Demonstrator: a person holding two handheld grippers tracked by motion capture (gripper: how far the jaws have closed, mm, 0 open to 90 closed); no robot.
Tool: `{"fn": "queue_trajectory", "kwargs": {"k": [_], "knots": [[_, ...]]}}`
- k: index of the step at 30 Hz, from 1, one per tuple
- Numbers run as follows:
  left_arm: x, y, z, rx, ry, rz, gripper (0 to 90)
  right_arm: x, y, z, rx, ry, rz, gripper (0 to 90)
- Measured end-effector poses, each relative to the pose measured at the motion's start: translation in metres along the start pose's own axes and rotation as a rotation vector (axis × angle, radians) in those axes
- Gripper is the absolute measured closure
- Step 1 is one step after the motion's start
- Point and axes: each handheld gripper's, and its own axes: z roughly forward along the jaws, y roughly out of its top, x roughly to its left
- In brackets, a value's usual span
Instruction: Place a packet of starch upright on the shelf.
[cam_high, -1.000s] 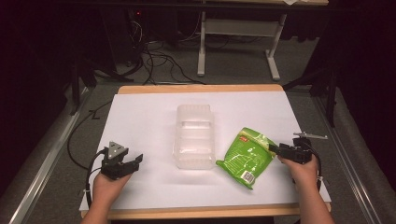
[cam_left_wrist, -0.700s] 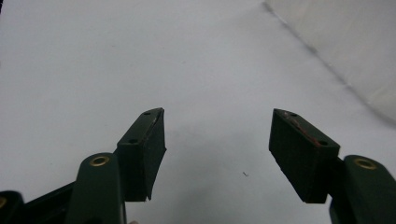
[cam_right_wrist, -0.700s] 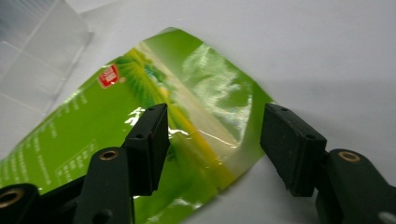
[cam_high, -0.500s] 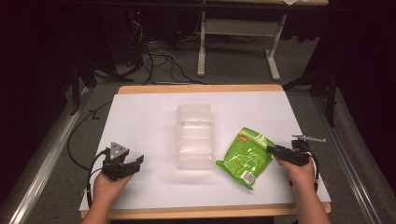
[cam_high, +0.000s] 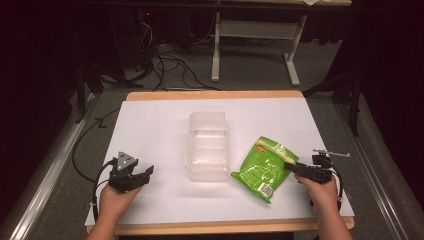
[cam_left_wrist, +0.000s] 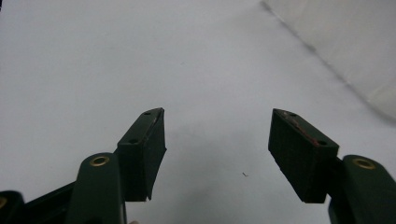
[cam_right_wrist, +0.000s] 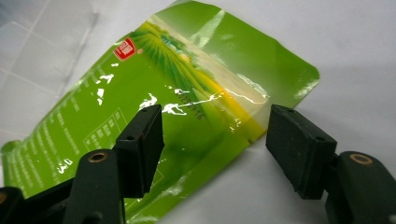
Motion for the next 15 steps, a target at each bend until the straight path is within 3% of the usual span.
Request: {"fn": "queue_trajectory", "kwargs": {"k": [5,6,7,8,9,12,13,15], "knots": [[-0.003,0.001,0.002,0.007,0.002,0.024,36.9,-0.001,0.0,0.002,-0.014,0.036,0.032,35.6],[-0.003,0.001,0.002,0.008,0.003,0.025,36.9,-0.001,0.0,0.003,-0.019,0.034,0.02,36.3],[-0.003,0.001,0.002,0.01,0.004,0.026,36.9,0.002,0.002,0.003,-0.028,-0.013,-0.043,37.9],[-0.003,0.001,0.002,0.008,0.005,0.025,36.9,0.002,0.002,0.003,-0.028,-0.013,-0.043,37.9],[-0.003,0.0,0.002,0.007,0.005,0.022,36.9,0.003,0.005,0.003,-0.039,-0.038,-0.084,37.7],[-0.003,-0.001,0.003,0.019,0.008,0.027,36.9,-0.003,0.019,0.009,-0.054,-0.04,-0.135,36.9],[-0.003,-0.001,0.004,0.024,0.011,0.029,36.9,-0.007,0.031,0.014,-0.059,-0.034,-0.187,36.9],[-0.003,-0.001,0.005,0.029,0.013,0.033,36.9,-0.013,0.041,0.02,-0.053,-0.028,-0.216,36.4]]}}
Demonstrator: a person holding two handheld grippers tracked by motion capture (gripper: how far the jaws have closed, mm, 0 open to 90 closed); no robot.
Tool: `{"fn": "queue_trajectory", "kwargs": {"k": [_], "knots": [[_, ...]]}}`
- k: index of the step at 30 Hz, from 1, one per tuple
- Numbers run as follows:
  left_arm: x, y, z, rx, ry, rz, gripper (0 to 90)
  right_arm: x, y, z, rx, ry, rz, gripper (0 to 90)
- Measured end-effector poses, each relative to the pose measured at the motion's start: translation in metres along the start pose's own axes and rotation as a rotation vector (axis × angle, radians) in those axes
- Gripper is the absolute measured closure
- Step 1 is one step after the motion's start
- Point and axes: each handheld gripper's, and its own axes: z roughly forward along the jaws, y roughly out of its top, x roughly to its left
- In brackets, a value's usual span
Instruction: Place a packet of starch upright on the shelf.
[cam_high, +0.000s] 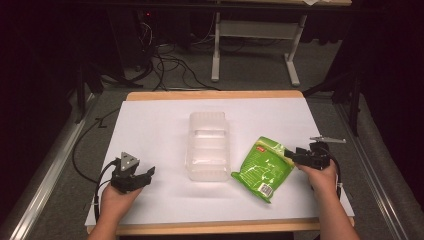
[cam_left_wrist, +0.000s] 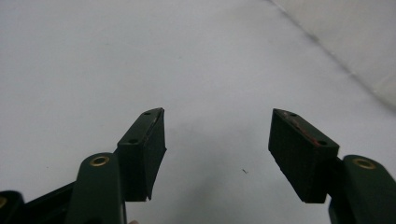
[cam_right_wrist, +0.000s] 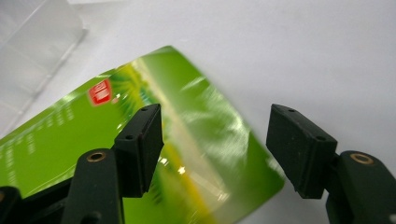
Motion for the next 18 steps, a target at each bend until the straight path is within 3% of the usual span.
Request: {"fn": "queue_trajectory", "kwargs": {"k": [2,3,4,6,8,11,14,18], "knots": [[0.0,0.0,0.001,0.002,0.0,0.0,36.9,-0.003,0.002,0.003,0.006,0.007,0.005,35.5],[0.0,0.0,0.001,0.005,0.002,0.001,36.9,-0.008,0.003,0.007,0.015,0.03,0.016,35.1],[0.0,-0.001,0.001,0.011,0.004,0.004,36.9,-0.013,0.001,0.013,0.035,0.083,0.02,35.3],[0.0,-0.001,0.003,0.013,0.007,-0.002,36.9,-0.014,0.001,0.013,0.033,0.093,0.028,35.8],[0.0,-0.002,0.003,0.018,0.011,0.001,36.9,-0.015,0.001,0.013,0.043,0.141,0.036,38.0],[0.0,-0.002,0.0,0.014,0.011,0.0,36.9,-0.014,-0.001,0.011,0.057,0.152,0.015,42.3],[-0.001,-0.002,-0.001,0.007,0.011,0.0,37.0,-0.016,-0.004,0.006,0.057,0.177,0.021,51.7],[0.0,-0.002,0.0,0.01,0.004,0.0,37.0,-0.016,-0.007,-0.002,0.034,0.211,0.035,56.0]]}}
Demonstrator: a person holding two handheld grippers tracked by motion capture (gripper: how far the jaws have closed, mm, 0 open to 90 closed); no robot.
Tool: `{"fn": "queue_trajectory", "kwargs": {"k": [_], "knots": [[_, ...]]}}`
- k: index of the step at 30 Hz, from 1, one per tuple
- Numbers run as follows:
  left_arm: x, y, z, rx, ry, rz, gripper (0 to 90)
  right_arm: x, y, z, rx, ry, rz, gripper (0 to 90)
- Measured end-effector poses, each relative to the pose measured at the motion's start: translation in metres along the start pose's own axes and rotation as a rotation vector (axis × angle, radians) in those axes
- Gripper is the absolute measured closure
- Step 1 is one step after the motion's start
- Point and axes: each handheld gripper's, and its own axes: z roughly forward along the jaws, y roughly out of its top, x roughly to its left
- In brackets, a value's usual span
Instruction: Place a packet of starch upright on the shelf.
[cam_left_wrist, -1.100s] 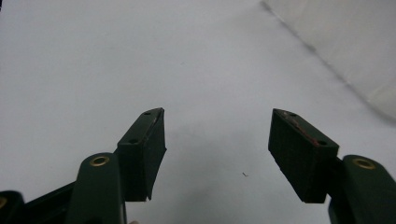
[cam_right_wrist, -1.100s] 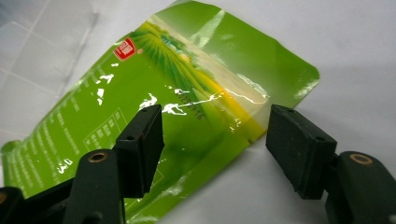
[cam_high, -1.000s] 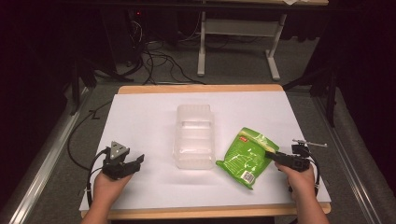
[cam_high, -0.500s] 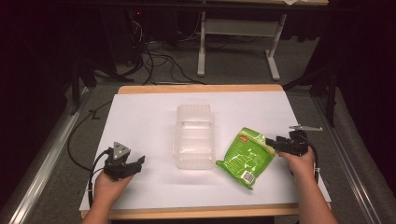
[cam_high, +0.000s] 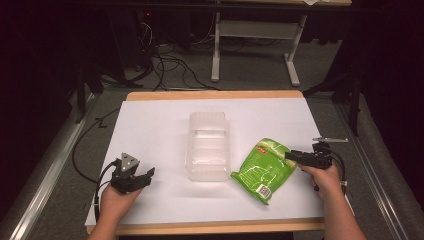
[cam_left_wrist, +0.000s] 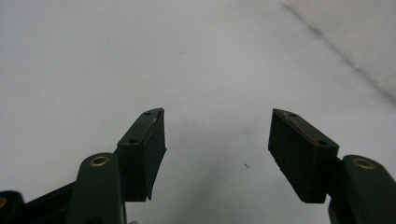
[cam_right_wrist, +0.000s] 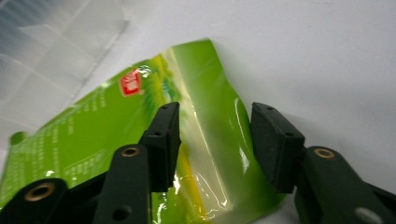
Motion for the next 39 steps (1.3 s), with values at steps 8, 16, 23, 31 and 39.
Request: {"fn": "queue_trajectory", "kwargs": {"k": [8,16,23,31,39], "knots": [[-0.001,0.001,0.0,-0.002,-0.006,0.004,37.0,0.014,-0.008,-0.011,-0.021,0.072,-0.041,66.3],[-0.002,0.0,0.0,0.002,-0.009,0.008,37.1,0.024,-0.009,0.005,0.05,-0.095,-0.139,64.9],[-0.003,0.0,0.001,0.006,-0.011,0.014,37.2,0.02,-0.009,0.005,0.044,-0.086,-0.102,85.0],[-0.003,0.001,0.001,-0.001,-0.012,0.014,37.4,0.032,-0.002,-0.009,-0.023,-0.071,-0.135,90.0],[-0.003,0.001,-0.001,-0.018,-0.014,0.016,37.6,0.051,0.004,-0.031,-0.154,-0.001,-0.158,90.0]]}}
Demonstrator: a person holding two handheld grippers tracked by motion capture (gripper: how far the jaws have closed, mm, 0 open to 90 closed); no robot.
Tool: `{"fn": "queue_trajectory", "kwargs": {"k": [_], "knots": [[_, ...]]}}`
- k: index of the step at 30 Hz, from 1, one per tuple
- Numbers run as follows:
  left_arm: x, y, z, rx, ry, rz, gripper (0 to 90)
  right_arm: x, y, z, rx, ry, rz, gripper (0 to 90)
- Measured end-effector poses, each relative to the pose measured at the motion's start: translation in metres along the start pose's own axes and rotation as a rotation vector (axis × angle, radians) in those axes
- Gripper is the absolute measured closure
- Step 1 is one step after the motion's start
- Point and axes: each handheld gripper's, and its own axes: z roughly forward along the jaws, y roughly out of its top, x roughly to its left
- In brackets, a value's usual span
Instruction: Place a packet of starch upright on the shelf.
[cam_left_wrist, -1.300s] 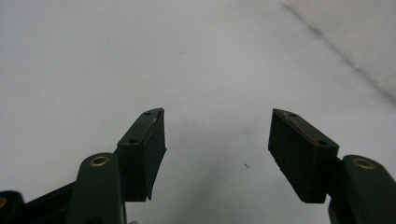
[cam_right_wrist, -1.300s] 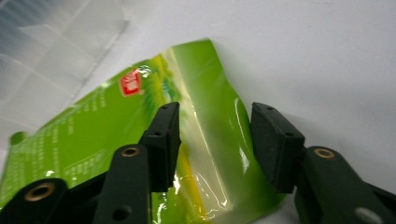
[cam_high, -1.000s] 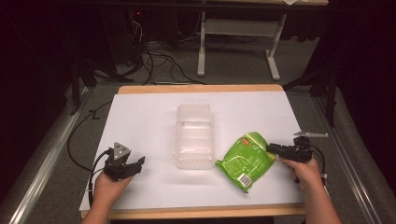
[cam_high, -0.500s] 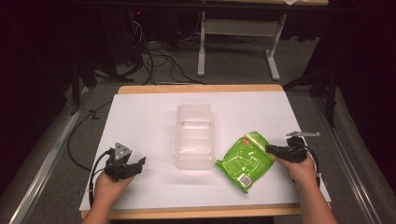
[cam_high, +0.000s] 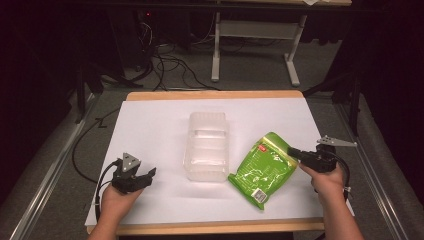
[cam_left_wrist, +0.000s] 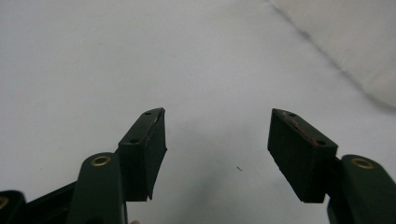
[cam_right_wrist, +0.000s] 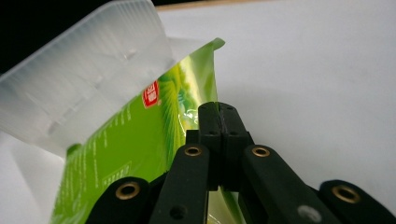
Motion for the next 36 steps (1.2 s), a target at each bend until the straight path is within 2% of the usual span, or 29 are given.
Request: {"fn": "queue_trajectory", "kwargs": {"k": [1,2,3,4,8,13,16,17,20,23,30,36], "knots": [[-0.001,0.001,-0.001,-0.008,0.001,0.005,37.7,0.006,0.003,-0.003,-0.033,0.007,-0.016,90.0],[-0.001,0.001,-0.001,-0.008,0.001,0.005,37.7,0.006,0.003,-0.003,-0.033,0.007,-0.016,90.0],[-0.001,0.001,-0.001,-0.011,-0.001,0.005,37.7,0.014,0.006,-0.006,-0.064,0.011,-0.032,90.0],[-0.001,0.001,-0.001,-0.009,-0.002,0.012,37.7,0.014,0.006,-0.006,-0.064,0.011,-0.032,90.0],[-0.002,0.001,-0.001,-0.012,-0.003,0.017,37.7,0.032,0.015,-0.013,-0.134,0.015,-0.075,90.0],[-0.002,0.001,-0.003,-0.032,-0.002,0.016,37.8,0.049,0.024,-0.022,-0.208,0.012,-0.107,90.0],[-0.003,0.002,-0.004,-0.04,-0.005,0.02,38.0,0.057,0.029,-0.029,-0.248,-0.006,-0.127,90.0],[-0.003,0.002,-0.004,-0.04,-0.005,0.021,38.0,0.062,0.032,-0.032,-0.276,-0.021,-0.138,90.0],[-0.004,0.002,-0.004,-0.043,-0.005,0.025,38.0,0.065,0.035,-0.035,-0.299,-0.029,-0.147,90.0],[-0.004,0.003,-0.005,-0.05,-0.003,0.028,38.1,0.073,0.042,-0.039,-0.347,-0.041,-0.17,90.0],[-0.004,0.003,-0.005,-0.053,-0.004,0.03,38.1,0.083,0.049,-0.042,-0.373,-0.072,-0.207,90.0],[-0.004,0.003,-0.005,-0.056,-0.006,0.03,38.2,0.084,0.044,-0.036,-0.35,-0.083,-0.216,90.0]]}}
